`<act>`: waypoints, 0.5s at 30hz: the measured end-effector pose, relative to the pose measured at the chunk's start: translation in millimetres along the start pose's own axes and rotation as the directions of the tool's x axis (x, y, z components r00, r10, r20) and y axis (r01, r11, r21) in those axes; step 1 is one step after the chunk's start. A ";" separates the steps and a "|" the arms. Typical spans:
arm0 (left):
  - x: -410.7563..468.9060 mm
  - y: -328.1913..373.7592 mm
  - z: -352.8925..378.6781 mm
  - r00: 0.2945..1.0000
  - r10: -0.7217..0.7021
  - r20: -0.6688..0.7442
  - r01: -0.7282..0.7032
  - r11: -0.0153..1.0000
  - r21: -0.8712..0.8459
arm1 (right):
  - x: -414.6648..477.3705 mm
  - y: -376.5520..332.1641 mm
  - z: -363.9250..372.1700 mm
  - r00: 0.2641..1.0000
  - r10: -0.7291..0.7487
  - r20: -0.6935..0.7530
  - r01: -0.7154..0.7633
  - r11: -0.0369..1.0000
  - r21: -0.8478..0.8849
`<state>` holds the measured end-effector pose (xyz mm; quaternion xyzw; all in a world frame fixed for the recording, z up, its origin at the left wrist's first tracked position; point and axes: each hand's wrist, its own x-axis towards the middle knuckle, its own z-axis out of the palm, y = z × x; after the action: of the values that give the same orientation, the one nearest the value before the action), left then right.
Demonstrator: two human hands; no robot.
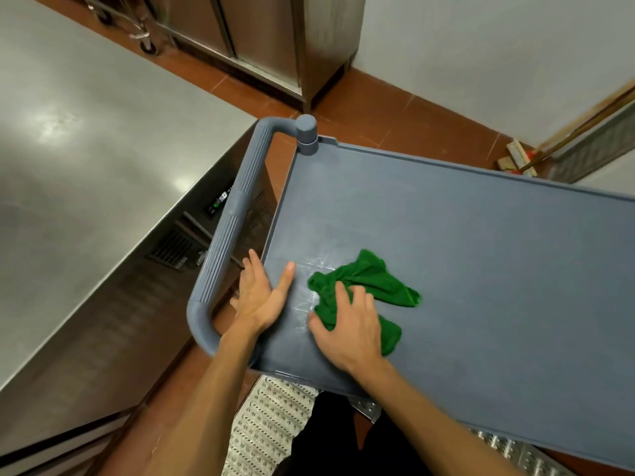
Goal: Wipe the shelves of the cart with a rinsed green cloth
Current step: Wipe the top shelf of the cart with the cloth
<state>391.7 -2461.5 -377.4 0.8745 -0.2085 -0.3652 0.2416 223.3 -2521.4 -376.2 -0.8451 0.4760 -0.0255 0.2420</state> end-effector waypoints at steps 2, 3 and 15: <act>1.1 -1.2 0.9 1.000 -0.002 -0.004 0.002 1.000 0.004 | 1.9 -19.8 7.1 0.993 -0.107 0.043 0.107 0.994 0.000; 2.0 -2.0 1.8 1.000 -0.004 -0.007 0.004 1.000 0.009 | 2.3 -29.0 10.0 0.984 -0.163 0.072 0.164 0.987 0.001; -29.9 3.1 23.7 0.940 0.273 -0.205 -0.231 0.950 0.209 | -0.1 -34.2 22.0 0.952 -0.286 0.107 0.298 0.948 -0.115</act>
<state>354.3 -2454.1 -374.1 0.8953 -0.3220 -0.2060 0.2285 256.4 -2498.2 -380.7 -0.9205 0.3350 0.0075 0.2011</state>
